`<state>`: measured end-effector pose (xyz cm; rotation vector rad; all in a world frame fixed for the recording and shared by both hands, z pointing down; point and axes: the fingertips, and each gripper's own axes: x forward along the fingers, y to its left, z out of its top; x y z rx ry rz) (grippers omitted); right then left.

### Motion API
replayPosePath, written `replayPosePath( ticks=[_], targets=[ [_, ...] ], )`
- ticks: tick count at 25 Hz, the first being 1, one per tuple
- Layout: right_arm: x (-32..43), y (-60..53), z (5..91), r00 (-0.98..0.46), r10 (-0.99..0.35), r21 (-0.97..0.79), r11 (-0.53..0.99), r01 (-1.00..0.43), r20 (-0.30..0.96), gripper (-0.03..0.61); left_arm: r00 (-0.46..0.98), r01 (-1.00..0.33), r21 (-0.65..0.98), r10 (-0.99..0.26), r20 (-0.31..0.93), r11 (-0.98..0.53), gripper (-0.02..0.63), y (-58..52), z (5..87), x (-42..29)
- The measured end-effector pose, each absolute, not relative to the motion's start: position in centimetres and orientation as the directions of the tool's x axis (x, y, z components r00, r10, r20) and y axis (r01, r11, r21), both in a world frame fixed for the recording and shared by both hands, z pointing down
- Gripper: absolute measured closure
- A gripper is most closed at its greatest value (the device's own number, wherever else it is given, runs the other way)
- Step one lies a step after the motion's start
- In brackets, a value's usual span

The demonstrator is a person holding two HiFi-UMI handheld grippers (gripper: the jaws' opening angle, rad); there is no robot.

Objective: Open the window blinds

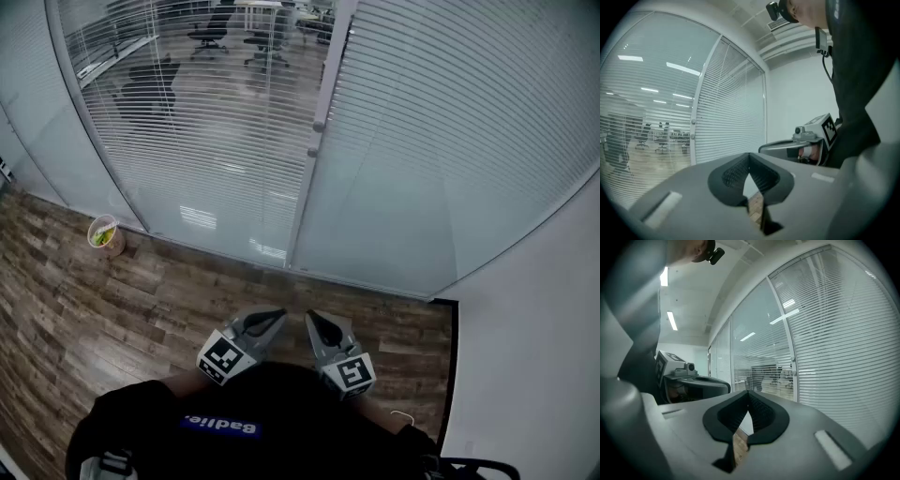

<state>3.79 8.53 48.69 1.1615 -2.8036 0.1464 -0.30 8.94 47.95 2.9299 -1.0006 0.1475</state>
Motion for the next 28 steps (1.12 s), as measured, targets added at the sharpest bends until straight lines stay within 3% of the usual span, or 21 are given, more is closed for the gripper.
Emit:
replayPosePath(
  ticks=[17,28],
  targets=[
    [6.0,7.2,48.2,-0.712,-0.696,-0.056,0.710,-0.702,0.098,0.575,0.772,-0.628,-0.013,-0.625,0.121,-0.778,0.614,7.9,47.4,1.4],
    [8.1,9.0,51.4,-0.724,-0.682,-0.158,0.707,-0.689,0.103,0.575,0.670,-0.735,-0.039,-0.734,0.111,-0.677,0.614,7.2,48.3,0.1]
  ],
)
